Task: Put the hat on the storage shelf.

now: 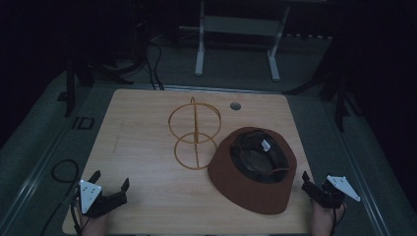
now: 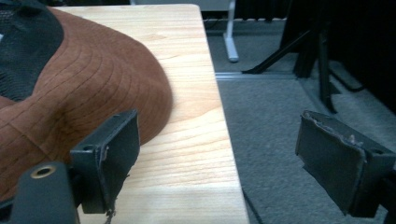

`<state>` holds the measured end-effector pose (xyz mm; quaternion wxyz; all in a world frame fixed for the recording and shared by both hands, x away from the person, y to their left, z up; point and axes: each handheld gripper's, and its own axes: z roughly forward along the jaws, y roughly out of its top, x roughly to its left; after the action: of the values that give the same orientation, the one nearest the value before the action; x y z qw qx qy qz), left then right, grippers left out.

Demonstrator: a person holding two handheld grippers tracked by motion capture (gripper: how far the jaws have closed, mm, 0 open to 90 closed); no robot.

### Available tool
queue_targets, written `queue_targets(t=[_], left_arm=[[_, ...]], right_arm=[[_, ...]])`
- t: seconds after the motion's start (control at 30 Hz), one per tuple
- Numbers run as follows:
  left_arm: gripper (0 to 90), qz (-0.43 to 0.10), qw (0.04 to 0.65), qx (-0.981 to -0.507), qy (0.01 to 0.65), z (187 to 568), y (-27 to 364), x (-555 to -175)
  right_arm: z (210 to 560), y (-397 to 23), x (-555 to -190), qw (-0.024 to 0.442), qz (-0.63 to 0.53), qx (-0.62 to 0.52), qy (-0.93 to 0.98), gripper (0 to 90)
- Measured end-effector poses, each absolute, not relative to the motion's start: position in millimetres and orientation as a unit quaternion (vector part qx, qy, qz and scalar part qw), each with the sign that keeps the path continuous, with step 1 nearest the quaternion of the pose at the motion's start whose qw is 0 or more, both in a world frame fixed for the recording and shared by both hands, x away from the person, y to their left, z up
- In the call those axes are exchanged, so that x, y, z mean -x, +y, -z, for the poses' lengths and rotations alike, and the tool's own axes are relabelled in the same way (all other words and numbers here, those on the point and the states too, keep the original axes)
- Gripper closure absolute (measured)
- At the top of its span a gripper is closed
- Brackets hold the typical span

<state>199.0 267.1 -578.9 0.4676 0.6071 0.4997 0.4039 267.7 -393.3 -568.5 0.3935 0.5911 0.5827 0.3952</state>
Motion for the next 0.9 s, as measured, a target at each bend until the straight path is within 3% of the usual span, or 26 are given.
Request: queue_targets(t=[0.53, 0.7, 0.9], left_arm=[[2.0, -0.394, 0.475, -0.613, 0.493, 577, 260, -198], [2.1, -0.387, 0.477, -0.617, 0.493, 578, 258, -199], [2.1, -0.383, 0.476, -0.623, 0.489, 578, 256, -199]], right_arm=[[561, -389, -270, 0.367, -0.382, -0.588, 0.612, 13.5], [528, -379, -271, 0.324, -0.411, -0.559, 0.643, 13.4], [495, -363, -279, 0.31, -0.427, -0.518, 0.673, 13.3]])
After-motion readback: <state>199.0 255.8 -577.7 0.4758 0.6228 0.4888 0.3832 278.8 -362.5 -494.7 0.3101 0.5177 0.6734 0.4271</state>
